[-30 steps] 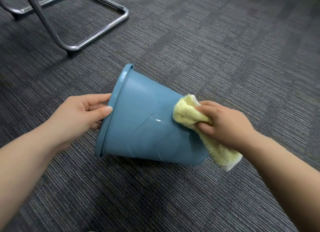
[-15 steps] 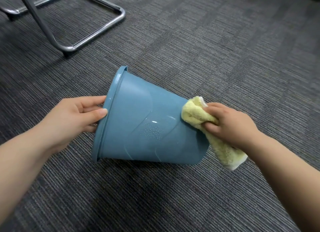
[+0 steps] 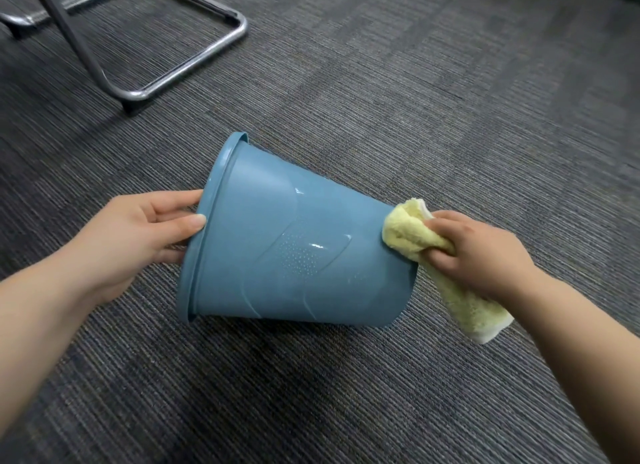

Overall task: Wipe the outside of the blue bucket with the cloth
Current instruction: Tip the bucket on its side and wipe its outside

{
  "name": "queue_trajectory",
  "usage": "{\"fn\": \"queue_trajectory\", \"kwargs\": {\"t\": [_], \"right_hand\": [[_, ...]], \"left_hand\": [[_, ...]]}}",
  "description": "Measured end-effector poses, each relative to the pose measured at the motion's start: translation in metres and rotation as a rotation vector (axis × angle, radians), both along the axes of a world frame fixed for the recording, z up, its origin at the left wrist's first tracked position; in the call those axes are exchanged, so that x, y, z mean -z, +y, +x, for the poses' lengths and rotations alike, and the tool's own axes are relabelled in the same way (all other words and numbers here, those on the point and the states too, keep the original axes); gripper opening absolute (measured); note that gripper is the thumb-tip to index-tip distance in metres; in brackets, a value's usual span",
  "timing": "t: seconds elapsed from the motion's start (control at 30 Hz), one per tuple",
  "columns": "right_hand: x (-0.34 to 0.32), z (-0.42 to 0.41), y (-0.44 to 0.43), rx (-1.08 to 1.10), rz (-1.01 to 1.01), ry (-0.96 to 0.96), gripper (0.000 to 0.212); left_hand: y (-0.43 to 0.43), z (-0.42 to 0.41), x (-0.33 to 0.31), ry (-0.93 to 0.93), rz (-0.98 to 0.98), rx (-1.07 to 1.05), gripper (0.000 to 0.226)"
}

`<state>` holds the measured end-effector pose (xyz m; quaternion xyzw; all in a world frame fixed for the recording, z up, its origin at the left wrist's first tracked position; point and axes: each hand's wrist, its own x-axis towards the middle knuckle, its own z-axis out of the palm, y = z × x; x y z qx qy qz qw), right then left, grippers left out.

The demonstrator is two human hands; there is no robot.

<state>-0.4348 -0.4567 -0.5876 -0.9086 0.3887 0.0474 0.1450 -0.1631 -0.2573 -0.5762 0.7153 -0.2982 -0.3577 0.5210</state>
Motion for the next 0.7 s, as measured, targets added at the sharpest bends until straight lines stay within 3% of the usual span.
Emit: {"fn": "queue_trajectory", "kwargs": {"t": [0.17,0.4,0.7], "right_hand": [[-0.002,0.003,0.017,-0.154,0.014,-0.086,0.032],[0.007,-0.010,0.000,0.112,0.048,-0.052,0.030],[-0.004,-0.005,0.001,0.086,0.034,-0.020,0.030]], "left_hand": [[-0.004,0.003,0.000,-0.001,0.009,-0.019,0.030],[-0.005,-0.001,-0.001,0.041,-0.015,-0.019,0.026],[-0.008,-0.008,-0.007,0.032,-0.018,-0.020,0.028]]}}
